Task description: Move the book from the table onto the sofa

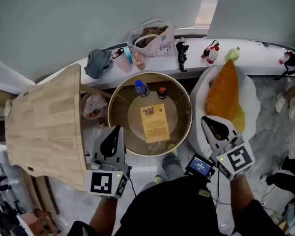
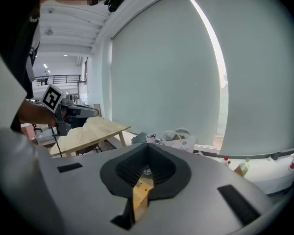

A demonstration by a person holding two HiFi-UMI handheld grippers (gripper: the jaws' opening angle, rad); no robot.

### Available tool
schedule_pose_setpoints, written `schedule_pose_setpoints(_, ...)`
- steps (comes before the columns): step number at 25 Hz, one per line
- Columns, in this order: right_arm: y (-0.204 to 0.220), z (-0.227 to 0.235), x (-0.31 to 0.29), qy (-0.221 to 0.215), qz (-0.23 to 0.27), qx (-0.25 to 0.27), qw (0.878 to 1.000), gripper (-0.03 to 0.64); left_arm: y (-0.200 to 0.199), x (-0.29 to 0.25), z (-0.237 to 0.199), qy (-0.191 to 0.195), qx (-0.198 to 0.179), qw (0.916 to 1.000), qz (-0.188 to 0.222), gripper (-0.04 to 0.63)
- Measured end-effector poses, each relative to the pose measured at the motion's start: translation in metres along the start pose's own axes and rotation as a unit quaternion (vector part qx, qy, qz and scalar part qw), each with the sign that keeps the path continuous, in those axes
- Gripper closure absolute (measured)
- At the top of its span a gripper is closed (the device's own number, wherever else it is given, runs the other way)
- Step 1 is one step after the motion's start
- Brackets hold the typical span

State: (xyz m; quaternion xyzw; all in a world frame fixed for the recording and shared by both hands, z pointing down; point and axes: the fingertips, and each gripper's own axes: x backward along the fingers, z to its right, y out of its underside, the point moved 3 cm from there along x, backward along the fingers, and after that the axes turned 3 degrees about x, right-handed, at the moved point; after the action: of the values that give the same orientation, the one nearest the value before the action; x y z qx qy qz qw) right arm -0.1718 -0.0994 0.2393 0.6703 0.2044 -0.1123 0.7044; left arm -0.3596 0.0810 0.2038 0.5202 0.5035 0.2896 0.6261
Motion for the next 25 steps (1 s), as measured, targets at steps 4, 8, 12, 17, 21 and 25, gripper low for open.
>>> schedule_pose_setpoints(4, 0.003, 0.002, -0.018, -0.018, -0.016, -0.019, 1.0, 0.609, 0.006, -0.015, -0.002, 0.0, -0.001, 1.0, -0.007, 0.588)
schedule_pose_setpoints(8, 0.007, 0.006, -0.036, -0.032, 0.021, -0.045, 0.998, 0.609, 0.013, -0.028, -0.004, -0.004, 0.008, 0.9997, -0.021, 0.588)
schedule_pose_setpoints(12, 0.017, 0.004, -0.052, -0.054, -0.006, -0.065, 0.996, 0.609, 0.024, -0.039, -0.005, -0.009, 0.012, 0.9992, -0.036, 0.588)
schedule_pose_setpoints(17, 0.033, 0.006, -0.08, -0.073, -0.009, -0.089, 0.993, 0.609, 0.045, -0.054, -0.01, -0.01, 0.02, 0.9984, -0.053, 0.588)
schedule_pose_setpoints(21, 0.054, -0.003, -0.103, -0.089, -0.029, -0.107, 0.99, 0.605, 0.074, -0.061, -0.017, -0.001, 0.032, 0.9967, -0.074, 0.534)
schedule_pose_setpoints(25, 0.091, -0.015, -0.128, -0.113, -0.051, -0.142, 0.982, 0.502, 0.12, -0.068, -0.024, 0.009, 0.043, 0.9919, -0.119, 0.499)
